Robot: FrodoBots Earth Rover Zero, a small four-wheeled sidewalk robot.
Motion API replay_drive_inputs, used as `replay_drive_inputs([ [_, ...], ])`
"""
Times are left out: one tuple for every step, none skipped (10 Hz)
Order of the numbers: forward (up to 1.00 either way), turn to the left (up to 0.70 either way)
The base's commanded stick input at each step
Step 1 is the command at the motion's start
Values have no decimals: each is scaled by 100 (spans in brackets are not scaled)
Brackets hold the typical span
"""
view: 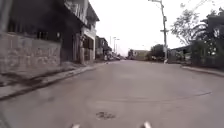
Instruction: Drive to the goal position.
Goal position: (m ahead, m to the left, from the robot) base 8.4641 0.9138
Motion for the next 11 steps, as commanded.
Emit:
replay_drive_inputs([
  [70,1],
  [70,5],
  [70,3],
  [70,0],
  [70,0],
  [70,0],
  [70,0],
  [70,0],
  [70,-35],
  [70,-29],
  [70,10],
])
